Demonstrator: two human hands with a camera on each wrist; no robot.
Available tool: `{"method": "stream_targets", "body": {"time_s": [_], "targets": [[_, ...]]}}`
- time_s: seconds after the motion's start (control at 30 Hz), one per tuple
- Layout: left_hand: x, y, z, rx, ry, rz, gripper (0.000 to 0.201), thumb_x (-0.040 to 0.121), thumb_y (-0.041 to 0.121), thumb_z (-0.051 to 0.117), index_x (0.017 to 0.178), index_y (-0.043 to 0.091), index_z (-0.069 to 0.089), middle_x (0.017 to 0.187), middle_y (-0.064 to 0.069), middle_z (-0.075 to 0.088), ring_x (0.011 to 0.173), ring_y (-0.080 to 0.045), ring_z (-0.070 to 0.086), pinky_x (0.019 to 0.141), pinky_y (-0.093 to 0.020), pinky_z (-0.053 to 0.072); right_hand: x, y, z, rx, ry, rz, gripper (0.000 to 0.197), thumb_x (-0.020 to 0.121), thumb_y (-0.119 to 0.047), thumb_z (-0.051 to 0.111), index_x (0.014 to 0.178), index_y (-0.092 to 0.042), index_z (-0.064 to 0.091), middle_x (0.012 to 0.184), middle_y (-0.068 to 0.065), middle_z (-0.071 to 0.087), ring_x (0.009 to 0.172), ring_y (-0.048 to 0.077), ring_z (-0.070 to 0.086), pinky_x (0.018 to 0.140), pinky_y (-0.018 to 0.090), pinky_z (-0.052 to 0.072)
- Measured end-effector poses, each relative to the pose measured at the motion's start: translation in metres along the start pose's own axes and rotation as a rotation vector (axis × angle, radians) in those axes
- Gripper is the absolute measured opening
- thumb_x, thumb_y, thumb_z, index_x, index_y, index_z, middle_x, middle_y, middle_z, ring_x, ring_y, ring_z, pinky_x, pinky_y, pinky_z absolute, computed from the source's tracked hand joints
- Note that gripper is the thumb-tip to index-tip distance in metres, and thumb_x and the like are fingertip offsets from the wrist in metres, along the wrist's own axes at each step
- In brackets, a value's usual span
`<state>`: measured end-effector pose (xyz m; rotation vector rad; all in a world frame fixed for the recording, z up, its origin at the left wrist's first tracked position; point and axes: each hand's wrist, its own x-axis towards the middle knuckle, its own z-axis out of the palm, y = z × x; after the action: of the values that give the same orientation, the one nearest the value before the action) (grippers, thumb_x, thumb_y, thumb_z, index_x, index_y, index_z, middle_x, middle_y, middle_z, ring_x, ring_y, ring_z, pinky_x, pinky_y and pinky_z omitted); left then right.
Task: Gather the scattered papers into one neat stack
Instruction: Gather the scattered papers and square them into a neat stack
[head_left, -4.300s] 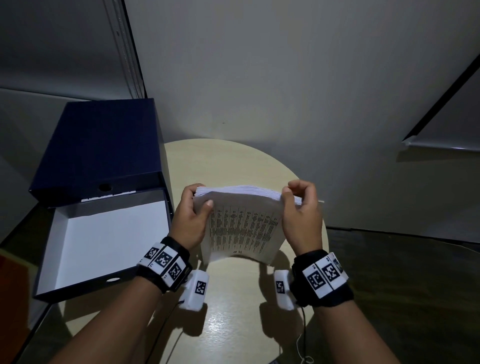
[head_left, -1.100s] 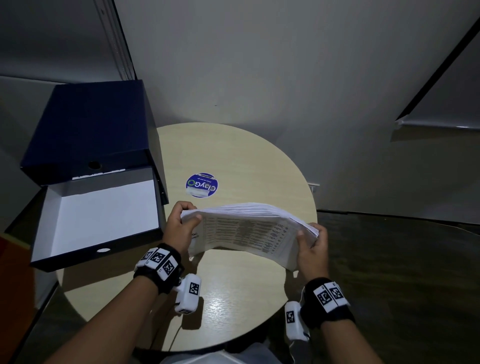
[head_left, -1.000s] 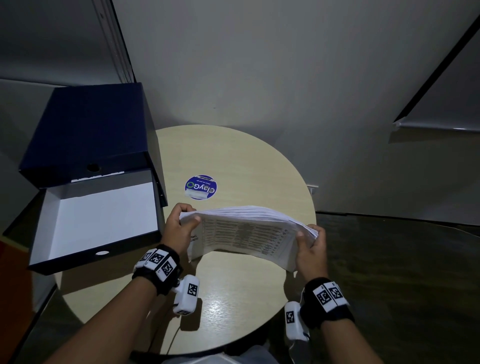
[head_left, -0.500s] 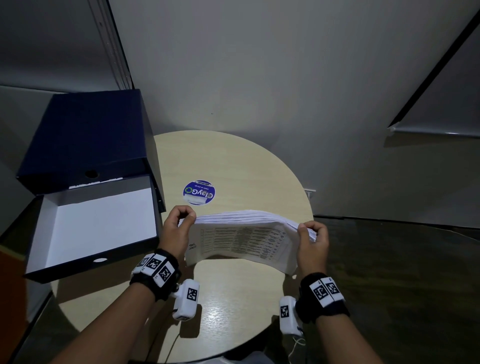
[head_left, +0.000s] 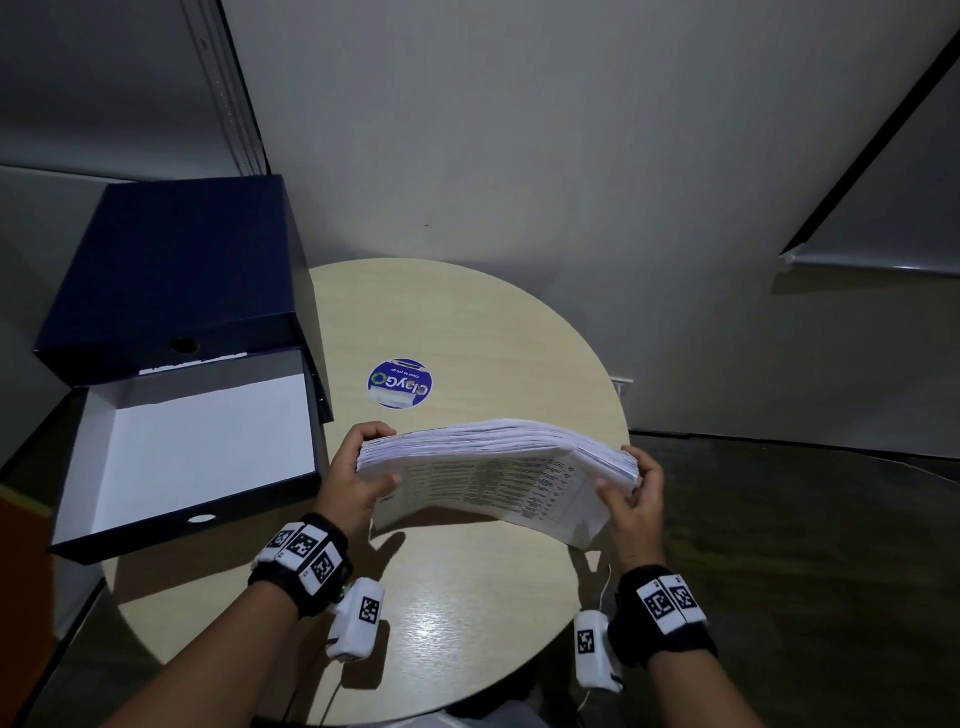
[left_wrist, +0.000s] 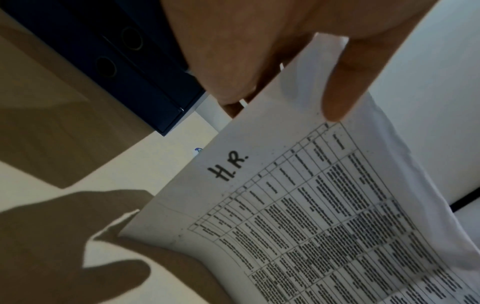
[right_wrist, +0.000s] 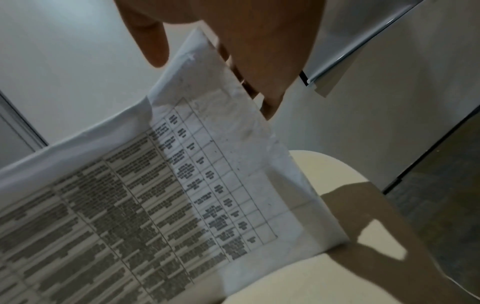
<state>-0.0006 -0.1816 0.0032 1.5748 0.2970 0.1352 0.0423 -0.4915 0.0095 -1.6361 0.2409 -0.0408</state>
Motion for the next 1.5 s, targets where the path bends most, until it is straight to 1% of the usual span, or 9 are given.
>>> {"method": "stream_targets", "body": {"time_s": [0.27, 0.5, 0.67, 0.83, 0.93, 1.1, 1.27, 1.37, 1.5], "targets": [[0.008, 0.017, 0.013, -0.036, 0.222, -0.1, 0.012, 0.058, 0.002, 0.049, 0.068, 0.009, 0.052, 0.07, -0.005, 0.052, 0.069, -0.021, 0.047, 0.061, -0.027, 0.035, 0.007, 0.008, 0.004, -0.122, 0.011, 0.123, 0.04, 0.096, -0.002, 0.058, 0.134, -0.013, 0.049, 0.117, 0.006, 0.066, 0.108, 0.022, 0.063, 0.091, 0.044, 0.054], [-0.005, -0.001, 0.013, 0.069, 0.184, -0.208, 0.03, 0.074, -0.019, 0.055, 0.096, 0.001, 0.061, 0.086, -0.008, 0.066, 0.093, -0.03, 0.062, 0.067, -0.026, 0.047, 0.0, 0.016, -0.003, -0.203, -0.137, 0.198, 0.043, 0.098, -0.008, 0.058, 0.138, -0.017, 0.045, 0.121, 0.005, 0.061, 0.114, 0.026, 0.059, 0.091, 0.04, 0.049], [-0.003, 0.01, 0.022, 0.174, 0.312, -0.172, 0.066, 0.074, -0.009, 0.069, 0.127, 0.02, 0.044, 0.127, -0.011, 0.052, 0.117, -0.031, 0.053, 0.088, -0.04, 0.051, 0.013, -0.03, -0.005, -0.329, -0.19, -0.081, 0.025, 0.098, -0.002, 0.054, 0.114, -0.021, 0.053, 0.097, -0.011, 0.062, 0.09, 0.004, 0.063, 0.06, 0.011, 0.05], [0.006, 0.061, 0.052, 0.842, 0.18, 0.337, 0.078, 0.075, 0.039, 0.076, 0.142, 0.029, 0.037, 0.156, -0.002, 0.023, 0.142, -0.019, 0.026, 0.114, -0.048, 0.022, 0.036, -0.102, 0.015, -0.671, -0.301, -0.668, 0.037, 0.075, 0.014, 0.047, 0.1, -0.009, 0.061, 0.087, -0.001, 0.063, 0.079, 0.017, 0.058, 0.069, 0.025, 0.043], [0.014, 0.094, 0.068, 0.748, -0.007, 0.493, 0.036, 0.083, 0.035, 0.062, 0.117, 0.029, 0.053, 0.116, 0.005, 0.063, 0.106, -0.014, 0.06, 0.09, -0.036, 0.047, 0.036, -0.146, 0.035, -0.817, -0.467, -0.871, 0.032, 0.072, 0.005, 0.049, 0.096, -0.013, 0.06, 0.088, 0.001, 0.066, 0.081, 0.024, 0.06, 0.074, 0.037, 0.047], [0.018, 0.109, 0.068, 0.582, 0.087, 0.526, 0.011, 0.086, 0.007, 0.054, 0.084, 0.017, 0.051, 0.064, 0.011, 0.052, 0.058, -0.002, 0.048, 0.051, -0.023, 0.032, 0.035, -0.16, 0.044, -0.798, -0.27, -1.035, 0.035, 0.083, -0.014, 0.061, 0.116, -0.022, 0.06, 0.116, -0.004, 0.066, 0.11, 0.019, 0.059, 0.114, 0.052, 0.031], [0.021, 0.099, 0.047, 0.224, 0.152, 0.352, 0.023, 0.093, 0.005, 0.058, 0.105, 0.024, 0.061, 0.098, -0.001, 0.069, 0.089, -0.012, 0.065, 0.069, -0.026, 0.053, 0.042, -0.119, 0.026, -0.365, -0.121, -0.411, 0.083, 0.087, -0.024, 0.073, 0.153, -0.031, 0.022, 0.162, -0.001, 0.024, 0.146, 0.019, 0.031, 0.12, 0.05, 0.027], [0.02, 0.098, 0.043, 0.067, 0.156, 0.282, 0.039, 0.091, 0.0, 0.058, 0.108, 0.035, 0.058, 0.108, 0.01, 0.067, 0.099, 0.002, 0.063, 0.079, -0.016, 0.05, 0.045, -0.101, 0.032, -0.039, -0.383, -0.065, 0.056, 0.096, -0.008, 0.061, 0.146, -0.022, 0.039, 0.143, 0.006, 0.055, 0.122, 0.022, 0.06, 0.108, 0.056, 0.045], [0.021, 0.1, 0.045, 0.104, 0.175, 0.253, 0.028, 0.092, 0.018, 0.053, 0.115, 0.031, 0.045, 0.11, 0.011, 0.062, 0.1, 0.001, 0.06, 0.085, -0.023, 0.048, 0.038, -0.103, 0.047, -0.082, -0.357, -0.155, 0.031, 0.1, -0.008, 0.053, 0.13, -0.018, 0.054, 0.117, -0.004, 0.071, 0.107, 0.008, 0.068, 0.095, 0.036, 0.055]]}}
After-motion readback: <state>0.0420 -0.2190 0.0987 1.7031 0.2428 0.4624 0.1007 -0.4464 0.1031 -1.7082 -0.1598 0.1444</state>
